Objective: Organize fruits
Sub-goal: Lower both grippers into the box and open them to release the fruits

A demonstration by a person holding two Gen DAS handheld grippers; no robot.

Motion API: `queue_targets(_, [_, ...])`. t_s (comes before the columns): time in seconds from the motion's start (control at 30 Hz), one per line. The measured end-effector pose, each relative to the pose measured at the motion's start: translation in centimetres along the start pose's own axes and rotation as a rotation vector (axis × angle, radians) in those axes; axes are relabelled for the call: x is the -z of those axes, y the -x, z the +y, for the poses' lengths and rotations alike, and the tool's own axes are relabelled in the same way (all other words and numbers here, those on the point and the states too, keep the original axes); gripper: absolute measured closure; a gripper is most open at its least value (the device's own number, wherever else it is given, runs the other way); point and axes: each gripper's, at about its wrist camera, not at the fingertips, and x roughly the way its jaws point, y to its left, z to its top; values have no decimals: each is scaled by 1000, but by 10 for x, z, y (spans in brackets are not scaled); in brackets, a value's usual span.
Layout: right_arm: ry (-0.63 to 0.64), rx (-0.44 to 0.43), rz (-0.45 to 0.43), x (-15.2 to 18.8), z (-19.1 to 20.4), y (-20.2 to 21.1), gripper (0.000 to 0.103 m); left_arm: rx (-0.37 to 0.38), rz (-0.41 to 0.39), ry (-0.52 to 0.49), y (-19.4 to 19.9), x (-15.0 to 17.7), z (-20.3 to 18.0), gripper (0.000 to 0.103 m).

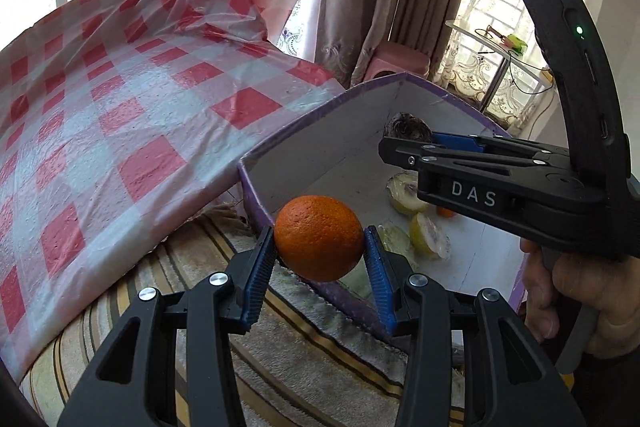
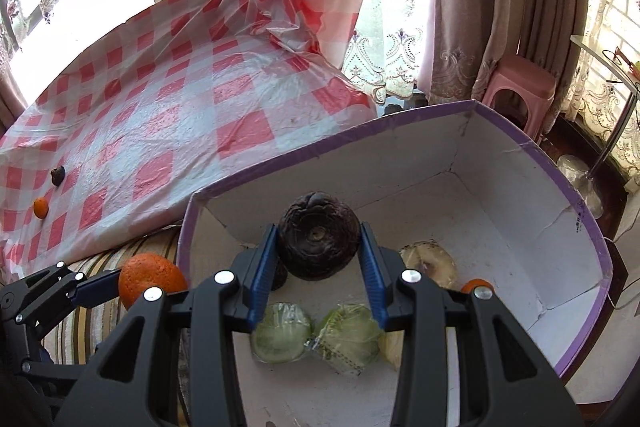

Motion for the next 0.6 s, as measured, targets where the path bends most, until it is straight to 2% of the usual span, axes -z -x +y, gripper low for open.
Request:
queue_targets(0.33, [-50, 72, 12, 2, -32, -5, 63, 29, 52, -81, -24, -2, -28, 61])
queue_targets(0.6, [-72, 98, 18, 3, -43, -6, 62, 37, 72, -98, -31, -2, -34, 61])
